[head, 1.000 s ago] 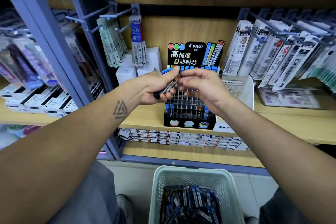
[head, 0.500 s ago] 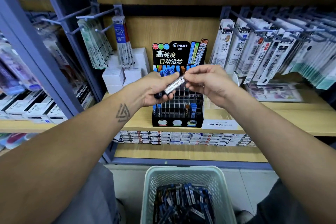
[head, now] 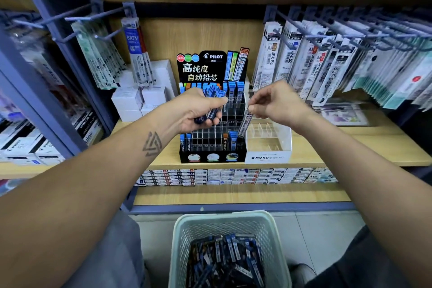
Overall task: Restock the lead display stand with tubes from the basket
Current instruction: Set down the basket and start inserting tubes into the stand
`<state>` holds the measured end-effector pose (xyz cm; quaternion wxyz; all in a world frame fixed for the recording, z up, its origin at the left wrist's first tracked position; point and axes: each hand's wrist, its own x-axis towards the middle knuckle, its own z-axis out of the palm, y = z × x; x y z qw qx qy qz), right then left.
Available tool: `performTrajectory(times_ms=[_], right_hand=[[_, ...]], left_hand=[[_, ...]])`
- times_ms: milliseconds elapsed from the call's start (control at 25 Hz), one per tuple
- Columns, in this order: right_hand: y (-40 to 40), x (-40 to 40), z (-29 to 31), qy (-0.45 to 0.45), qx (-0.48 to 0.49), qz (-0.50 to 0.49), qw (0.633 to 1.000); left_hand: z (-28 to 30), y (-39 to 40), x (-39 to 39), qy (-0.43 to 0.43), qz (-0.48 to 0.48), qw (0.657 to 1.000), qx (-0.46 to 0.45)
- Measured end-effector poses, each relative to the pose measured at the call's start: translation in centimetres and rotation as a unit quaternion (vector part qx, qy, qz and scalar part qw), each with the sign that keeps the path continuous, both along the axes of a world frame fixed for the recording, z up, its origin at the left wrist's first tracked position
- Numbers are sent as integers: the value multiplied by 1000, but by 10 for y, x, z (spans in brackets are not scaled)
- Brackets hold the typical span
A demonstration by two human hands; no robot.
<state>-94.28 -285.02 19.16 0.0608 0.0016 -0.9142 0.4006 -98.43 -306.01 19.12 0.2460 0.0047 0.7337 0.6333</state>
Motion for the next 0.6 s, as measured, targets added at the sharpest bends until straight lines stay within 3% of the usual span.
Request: performTrajectory(times_ms=[120,400,600], right_hand=[[0,0,0,0,72,-3,997],[-11,1,-25,-34,141,41,989],[-18,-1,-41,-27,253,65,965]], left_hand=[[-3,8,-1,4,-16,1000,3],[-1,12,7,-5,-15,1000,8],[-1,6,9,-14,-24,999,24]])
